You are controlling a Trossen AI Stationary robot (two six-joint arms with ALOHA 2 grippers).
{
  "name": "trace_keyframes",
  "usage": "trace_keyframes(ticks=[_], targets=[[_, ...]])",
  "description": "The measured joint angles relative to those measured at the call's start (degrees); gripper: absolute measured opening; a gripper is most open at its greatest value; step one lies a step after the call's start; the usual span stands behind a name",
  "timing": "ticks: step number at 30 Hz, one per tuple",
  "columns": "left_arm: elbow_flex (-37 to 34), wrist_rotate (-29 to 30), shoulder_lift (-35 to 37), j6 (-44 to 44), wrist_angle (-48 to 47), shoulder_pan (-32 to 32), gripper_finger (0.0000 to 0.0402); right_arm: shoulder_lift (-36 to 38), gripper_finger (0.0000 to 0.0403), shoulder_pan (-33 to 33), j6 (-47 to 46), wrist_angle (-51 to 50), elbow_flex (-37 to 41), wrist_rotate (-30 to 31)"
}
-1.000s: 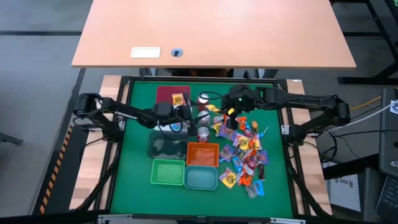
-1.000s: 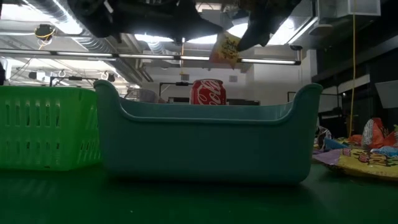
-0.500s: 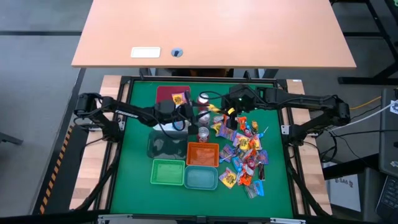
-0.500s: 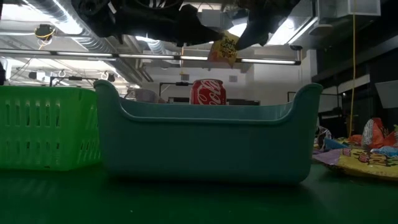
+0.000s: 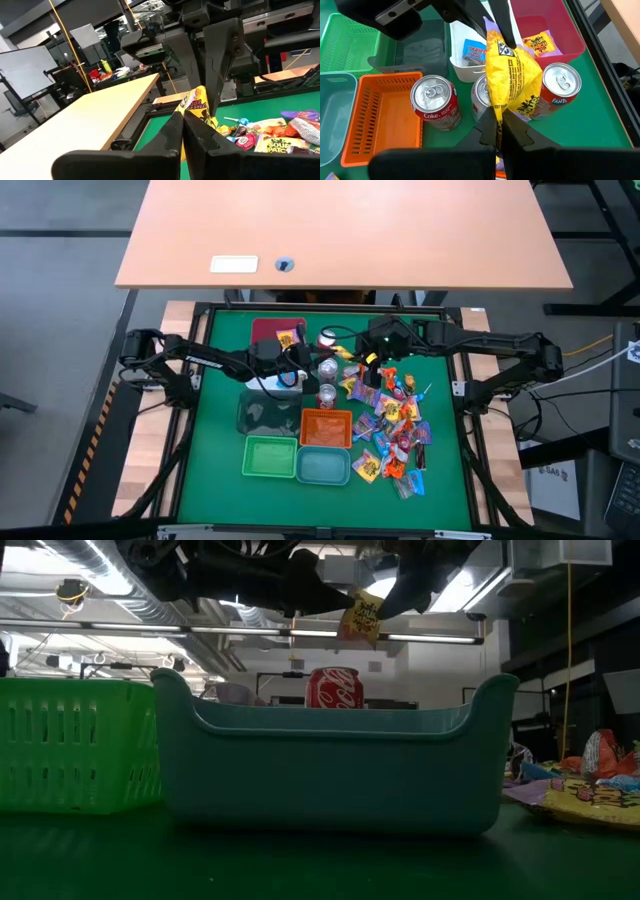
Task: Sort candy
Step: Put the yellow candy into the red bin
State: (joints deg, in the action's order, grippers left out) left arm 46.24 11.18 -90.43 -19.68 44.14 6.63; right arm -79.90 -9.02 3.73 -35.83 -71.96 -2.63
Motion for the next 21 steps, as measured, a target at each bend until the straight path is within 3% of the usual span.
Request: trace_keyframes(ticks=[14, 17, 21], targets=[[0.0, 0.02, 0.0, 0.02, 0.0, 0.0, 0.0, 0.0, 0.0007, 0.0, -0.48, 0.0, 0.0, 0.02], [0.0, 0.02, 0.0, 0.08, 0.0, 0.0, 0.0, 0.0, 0.0029, 0.0, -0.44, 0.01, 0.0, 0.02], [0.0, 0.03, 0.0, 1.28, 0.0, 0.0, 0.0, 0.0, 0.009, 0.0, -0.42, 0.21, 0.0, 0.06]])
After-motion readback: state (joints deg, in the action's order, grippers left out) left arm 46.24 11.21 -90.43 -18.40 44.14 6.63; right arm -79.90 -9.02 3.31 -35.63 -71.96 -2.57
